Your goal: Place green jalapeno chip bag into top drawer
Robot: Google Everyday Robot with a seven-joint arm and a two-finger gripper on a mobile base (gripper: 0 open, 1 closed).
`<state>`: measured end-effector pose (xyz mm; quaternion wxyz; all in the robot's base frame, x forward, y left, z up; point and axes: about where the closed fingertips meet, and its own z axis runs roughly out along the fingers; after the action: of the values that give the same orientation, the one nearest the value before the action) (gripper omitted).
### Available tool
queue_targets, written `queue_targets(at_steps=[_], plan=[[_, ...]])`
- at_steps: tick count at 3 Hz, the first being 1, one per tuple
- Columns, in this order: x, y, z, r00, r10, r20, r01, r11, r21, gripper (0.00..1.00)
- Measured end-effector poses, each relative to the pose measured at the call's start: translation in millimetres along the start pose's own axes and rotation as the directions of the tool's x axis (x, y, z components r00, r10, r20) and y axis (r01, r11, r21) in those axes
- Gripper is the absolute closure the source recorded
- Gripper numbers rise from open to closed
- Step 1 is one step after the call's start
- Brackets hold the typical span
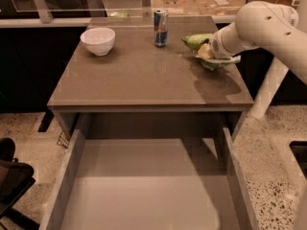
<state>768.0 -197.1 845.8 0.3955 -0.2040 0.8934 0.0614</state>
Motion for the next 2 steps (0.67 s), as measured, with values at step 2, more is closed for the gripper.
queue_targets(at_steps=[2], plan=[[-10,62,-130,0.993,-0.078,0.089,0.068,0.9917,0.109,1.0]])
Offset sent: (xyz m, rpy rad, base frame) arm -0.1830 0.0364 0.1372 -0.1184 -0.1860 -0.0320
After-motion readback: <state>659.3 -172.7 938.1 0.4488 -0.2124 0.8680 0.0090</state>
